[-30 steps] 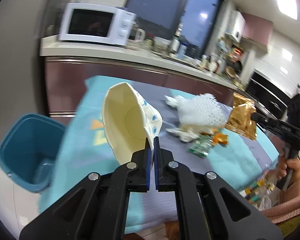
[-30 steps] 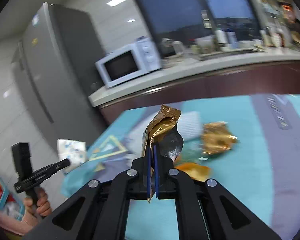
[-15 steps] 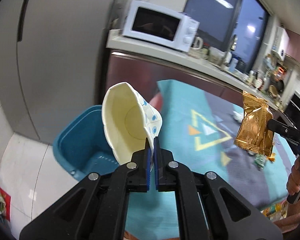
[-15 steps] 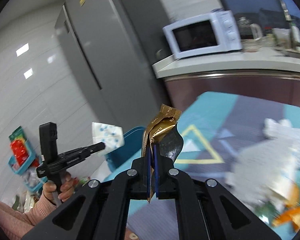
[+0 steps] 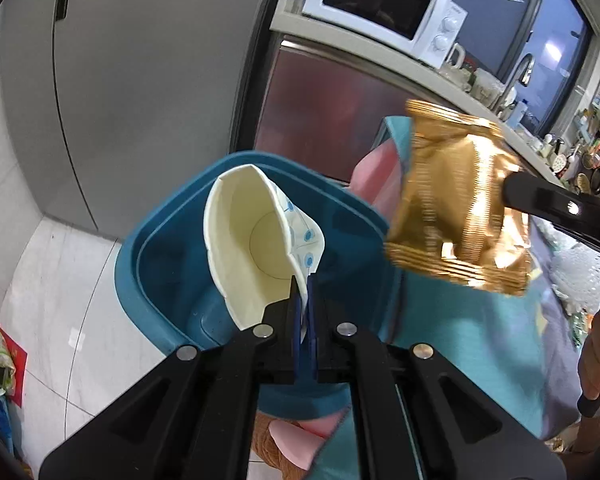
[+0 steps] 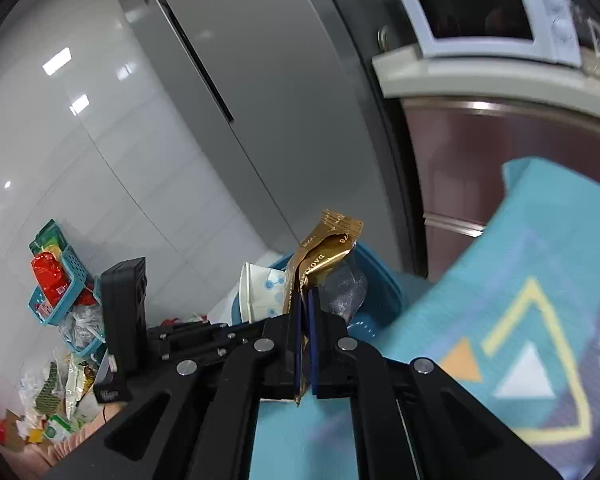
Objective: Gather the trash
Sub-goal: 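Carry the paper cup and gold wrapper over the teal bin with both tools, then open both tools to drop the cup and wrapper into the teal bin, then grasp the white foam net with left tool while right tool grasps another net, then carry both white foam nets over the teal bin with both tools, then open both tools to drop the foam nets into the teal bin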
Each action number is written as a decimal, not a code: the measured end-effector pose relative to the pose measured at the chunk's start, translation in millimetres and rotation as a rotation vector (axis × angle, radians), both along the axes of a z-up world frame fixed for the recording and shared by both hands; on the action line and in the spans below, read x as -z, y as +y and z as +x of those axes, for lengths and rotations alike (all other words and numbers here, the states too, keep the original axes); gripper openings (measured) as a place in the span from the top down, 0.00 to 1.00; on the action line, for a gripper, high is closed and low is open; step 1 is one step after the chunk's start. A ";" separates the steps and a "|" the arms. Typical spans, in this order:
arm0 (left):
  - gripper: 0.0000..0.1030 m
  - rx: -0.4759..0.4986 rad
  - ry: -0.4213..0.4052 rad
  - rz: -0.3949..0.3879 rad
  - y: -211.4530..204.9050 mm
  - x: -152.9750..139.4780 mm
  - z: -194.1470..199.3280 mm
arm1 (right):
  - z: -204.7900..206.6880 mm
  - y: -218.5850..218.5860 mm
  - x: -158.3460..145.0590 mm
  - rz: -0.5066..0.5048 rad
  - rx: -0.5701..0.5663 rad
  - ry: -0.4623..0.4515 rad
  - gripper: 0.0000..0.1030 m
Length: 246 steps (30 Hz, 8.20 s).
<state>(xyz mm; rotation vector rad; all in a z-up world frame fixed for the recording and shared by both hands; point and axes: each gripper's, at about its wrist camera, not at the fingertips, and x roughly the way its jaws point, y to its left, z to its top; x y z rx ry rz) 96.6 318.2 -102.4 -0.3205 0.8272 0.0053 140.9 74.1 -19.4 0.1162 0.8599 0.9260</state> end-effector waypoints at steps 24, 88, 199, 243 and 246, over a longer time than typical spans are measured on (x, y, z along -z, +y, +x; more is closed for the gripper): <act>0.71 -0.005 -0.091 0.028 -14.8 -15.8 -2.6 | 0.3 4.4 7.2 -0.087 0.027 -0.017 0.82; 0.94 0.633 -0.185 -0.006 -347.5 -72.6 12.5 | -0.5 -365.7 35.0 -0.053 0.693 0.029 0.95; 0.92 0.058 -0.169 0.156 -44.4 -78.6 -61.0 | -5.8 -70.0 -15.7 -0.011 0.122 -0.097 0.96; 0.64 -0.033 -0.046 0.101 -20.8 -7.8 -11.9 | 24.5 17.8 33.8 -0.195 0.037 -0.009 0.87; 0.56 -0.006 -0.092 0.103 -32.0 -21.9 -20.6 | 14.4 -0.1 22.8 -0.174 0.050 -0.044 0.83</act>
